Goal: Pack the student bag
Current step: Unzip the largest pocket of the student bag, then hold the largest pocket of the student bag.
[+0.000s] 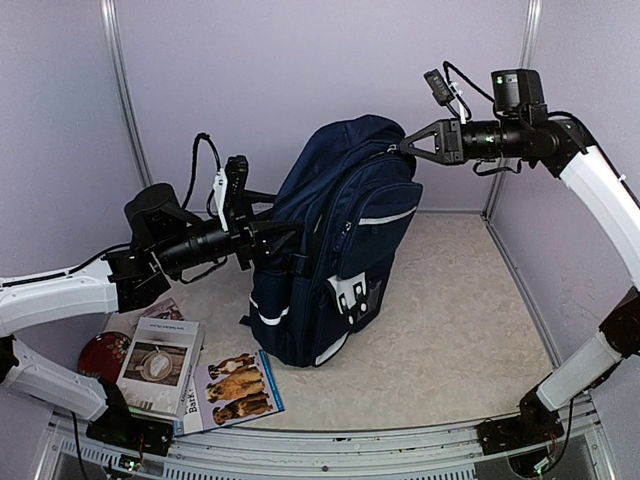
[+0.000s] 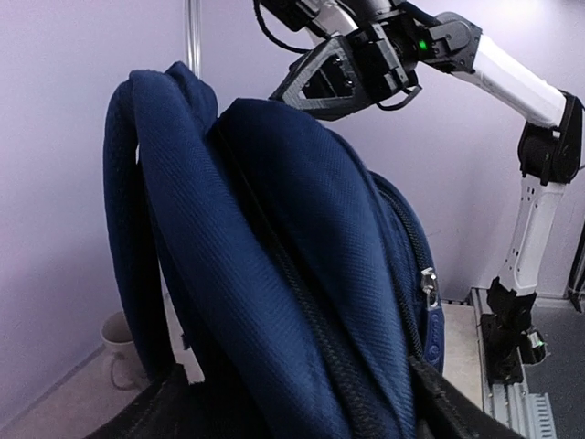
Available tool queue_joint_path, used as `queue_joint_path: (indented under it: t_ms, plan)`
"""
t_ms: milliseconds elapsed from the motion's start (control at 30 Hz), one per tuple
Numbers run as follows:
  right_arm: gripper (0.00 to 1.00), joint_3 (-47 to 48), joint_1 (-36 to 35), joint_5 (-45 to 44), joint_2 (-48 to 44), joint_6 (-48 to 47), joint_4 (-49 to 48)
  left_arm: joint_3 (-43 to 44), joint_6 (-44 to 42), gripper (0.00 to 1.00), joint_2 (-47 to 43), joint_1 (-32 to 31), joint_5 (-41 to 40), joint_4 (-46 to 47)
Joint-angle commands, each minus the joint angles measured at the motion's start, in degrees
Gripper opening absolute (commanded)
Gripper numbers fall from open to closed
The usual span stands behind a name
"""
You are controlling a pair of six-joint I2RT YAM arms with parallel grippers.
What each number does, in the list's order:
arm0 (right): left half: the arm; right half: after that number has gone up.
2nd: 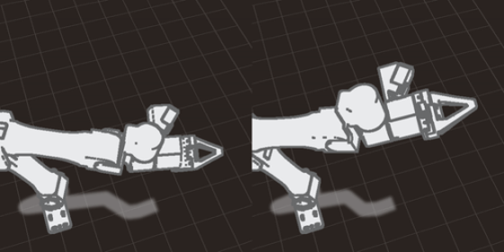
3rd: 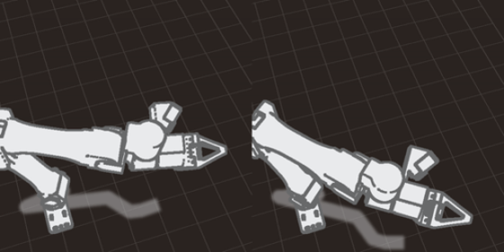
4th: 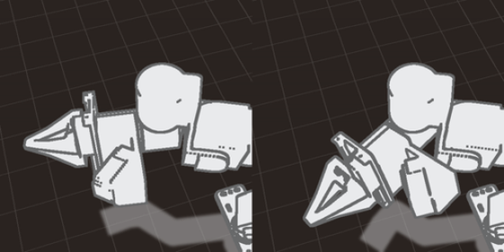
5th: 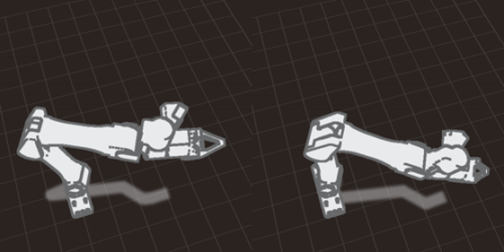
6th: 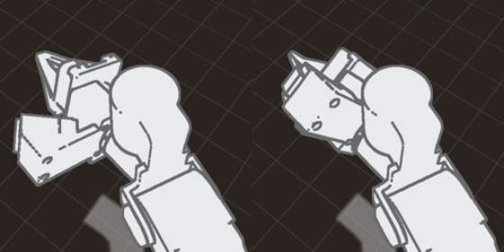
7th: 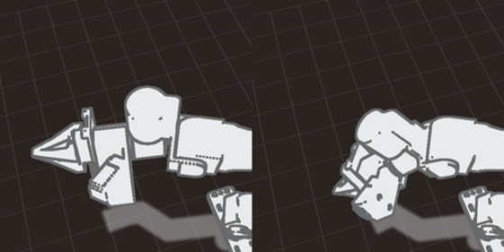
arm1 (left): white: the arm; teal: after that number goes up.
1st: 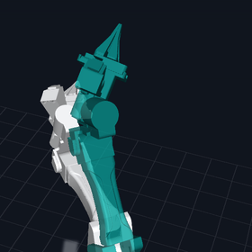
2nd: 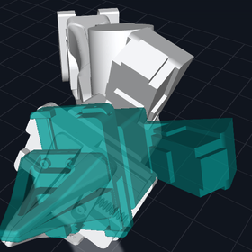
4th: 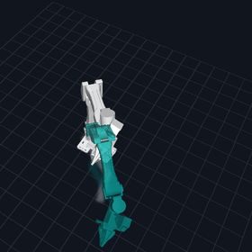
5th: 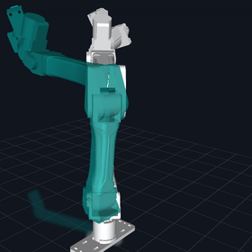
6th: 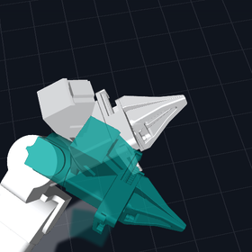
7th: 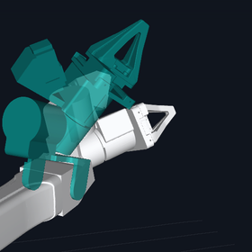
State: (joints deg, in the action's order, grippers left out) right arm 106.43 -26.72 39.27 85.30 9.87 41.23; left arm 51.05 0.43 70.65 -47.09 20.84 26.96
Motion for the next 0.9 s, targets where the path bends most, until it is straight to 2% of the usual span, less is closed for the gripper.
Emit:
queue_joint_path:
  t_ms: [0,133,167,467,633,700,733,800,833,867]
  plan:
    - [0.0,1.19,-2.53,4.16,-0.12,-3.18,-7.62,4.03,-1.42,0.84,-1.02,2.41,-1.3,-4.59]
    - [0.0,0.93,-4.91,4.88,0.02,-3.16,-9.48,13.01,-2.52,0.98,1.27,1.71,-1.49,-12.38]
    - [0.0,0.72,-5.57,4.47,0.12,-3.23,-10.09,14.48,-1.97,0.99,1.98,1.44,-1.56,-13.54]
    - [0.0,-0.71,-8.9,3.86,0.79,-2.18,-13.64,21.22,0.77,0.97,6.45,-0.47,-8.85,-15.41]
    - [0.0,-1.57,-9.05,3.78,0.75,-1.73,-14.37,24.64,-0.23,0.95,9.43,-2.09,-7.1,-18.7]
    - [0.0,-1.95,-9.05,4.16,0.61,-1.73,-14.78,24.97,-0.46,0.85,10.05,-2.39,-7.32,-18.86]
    - [0.0,-2.2,-9.05,4.23,0.51,-1.78,-15.0,25.12,-0.43,0.74,10.12,-2.39,-7.31,-18.94]
    - [0.0,-2.76,-9.05,3.39,0.07,-2.29,-15.16,25.09,-0.46,0.43,9.96,-2.31,-7.46,-18.92]
    - [0.0,-2.95,-9.05,2.23,-0.15,-2.62,-14.86,24.76,-0.52,0.22,9.63,-2.3,-7.46,-18.69]
    - [0.0,-3.02,-9.05,0.37,-0.33,-3.11,-14.04,24.29,-0.67,0.09,9.1,-2.27,-7.48,-18.18]
